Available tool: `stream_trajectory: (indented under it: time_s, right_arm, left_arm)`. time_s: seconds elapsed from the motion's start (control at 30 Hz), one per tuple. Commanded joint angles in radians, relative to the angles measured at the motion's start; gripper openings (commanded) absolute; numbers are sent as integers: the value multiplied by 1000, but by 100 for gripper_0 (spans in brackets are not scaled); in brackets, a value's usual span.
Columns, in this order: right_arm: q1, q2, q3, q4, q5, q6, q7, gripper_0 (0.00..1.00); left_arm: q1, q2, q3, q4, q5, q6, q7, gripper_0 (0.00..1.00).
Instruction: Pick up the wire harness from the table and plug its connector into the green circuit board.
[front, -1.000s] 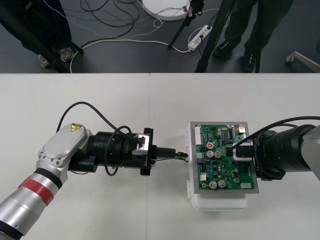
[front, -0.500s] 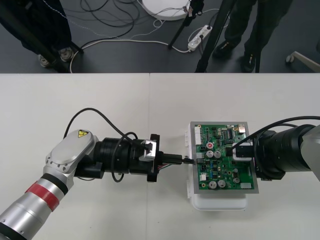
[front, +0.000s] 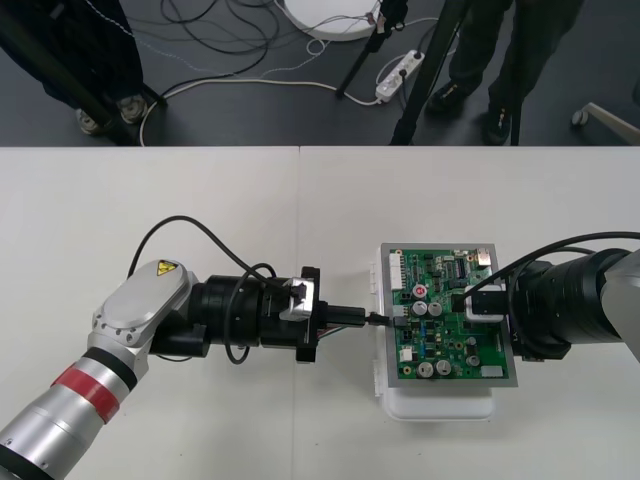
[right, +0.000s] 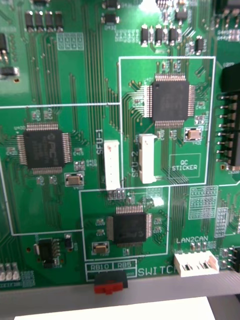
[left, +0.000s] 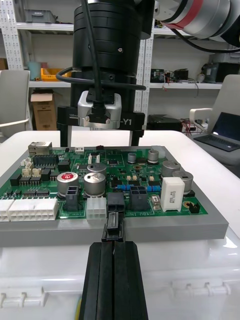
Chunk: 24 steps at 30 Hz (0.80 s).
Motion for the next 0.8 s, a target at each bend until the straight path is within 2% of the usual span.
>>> stream_trajectory:
  time_s: [0.03,0.57,0.8]
  right_arm:
    - [-37,22,18,-34,-7,-1,-66,100]
    - [-41,24,32,-34,-8,-1,-63,100]
    - [-43,25,32,-34,-12,0,-63,100]
  left_arm:
    - [17,-45,-28,-45,23,39,39,0]
    - [18,-39,-28,-50,-4,38,19,0]
    - [32,-13,-28,-93,-26,39,7,0]
